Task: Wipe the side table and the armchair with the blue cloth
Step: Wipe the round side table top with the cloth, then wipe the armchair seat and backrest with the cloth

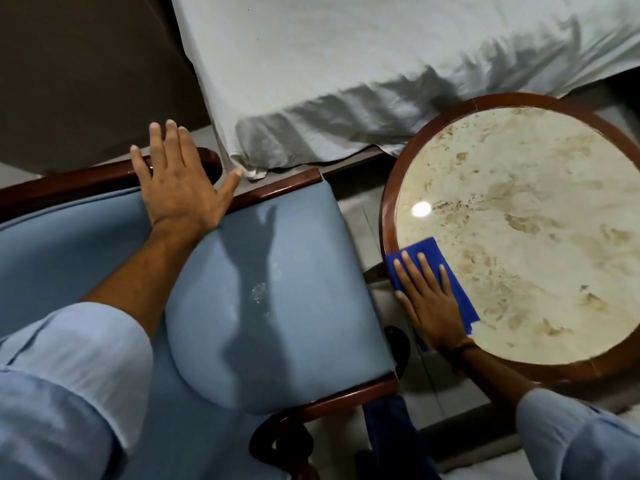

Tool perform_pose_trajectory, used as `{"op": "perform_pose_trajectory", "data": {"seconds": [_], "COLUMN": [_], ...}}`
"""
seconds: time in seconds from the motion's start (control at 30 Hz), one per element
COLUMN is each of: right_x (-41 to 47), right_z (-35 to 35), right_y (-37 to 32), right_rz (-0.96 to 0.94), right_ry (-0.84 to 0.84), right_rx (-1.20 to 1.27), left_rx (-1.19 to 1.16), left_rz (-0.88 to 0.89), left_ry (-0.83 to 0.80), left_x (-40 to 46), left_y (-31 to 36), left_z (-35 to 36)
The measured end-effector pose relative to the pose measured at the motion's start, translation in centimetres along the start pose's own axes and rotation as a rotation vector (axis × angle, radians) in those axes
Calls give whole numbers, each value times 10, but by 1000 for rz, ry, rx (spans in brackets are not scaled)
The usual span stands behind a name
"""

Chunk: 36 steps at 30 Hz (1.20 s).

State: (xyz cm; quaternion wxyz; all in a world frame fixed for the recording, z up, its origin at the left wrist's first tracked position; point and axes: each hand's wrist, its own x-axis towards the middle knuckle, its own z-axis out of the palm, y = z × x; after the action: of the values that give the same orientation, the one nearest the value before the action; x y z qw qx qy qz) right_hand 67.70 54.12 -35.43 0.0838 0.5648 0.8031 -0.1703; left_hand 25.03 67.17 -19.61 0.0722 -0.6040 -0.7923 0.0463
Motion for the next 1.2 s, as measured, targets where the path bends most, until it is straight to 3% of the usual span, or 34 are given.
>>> {"op": "perform_pose_trajectory", "data": {"seconds": [0.3, 0.43, 0.63, 0.8, 0.9, 1.0, 1.13, 1.2], "right_x": [162, 138, 37, 13, 25, 50, 111, 134], "right_z": [-51, -38, 5, 8, -7, -31, -43, -29], "right_y": [-19, -21, -17, -17, -38, -73, -156, -204], "right_rz": [42, 27, -1, 98, 260, 291, 136, 45], "right_ry": [91, 135, 112, 66, 181, 295, 108, 22], "right_rx": [-12, -48, -4, 138, 533, 752, 838, 721], "left_rx": [8, 1, -15, -86, -109, -105, -85, -82], "left_rz": [-2, 0, 0, 65, 175, 115, -15, 1], "left_ry": [-11, -10, -14, -49, -67, -54, -35, -41], "left_x": [3, 4, 4, 3, -5, -20, -40, -41], "left_y": [-1, -2, -2, -15, -41, -93, -168, -179], "left_z": [3, 6, 6, 0, -7, -10, -7, -5]}}
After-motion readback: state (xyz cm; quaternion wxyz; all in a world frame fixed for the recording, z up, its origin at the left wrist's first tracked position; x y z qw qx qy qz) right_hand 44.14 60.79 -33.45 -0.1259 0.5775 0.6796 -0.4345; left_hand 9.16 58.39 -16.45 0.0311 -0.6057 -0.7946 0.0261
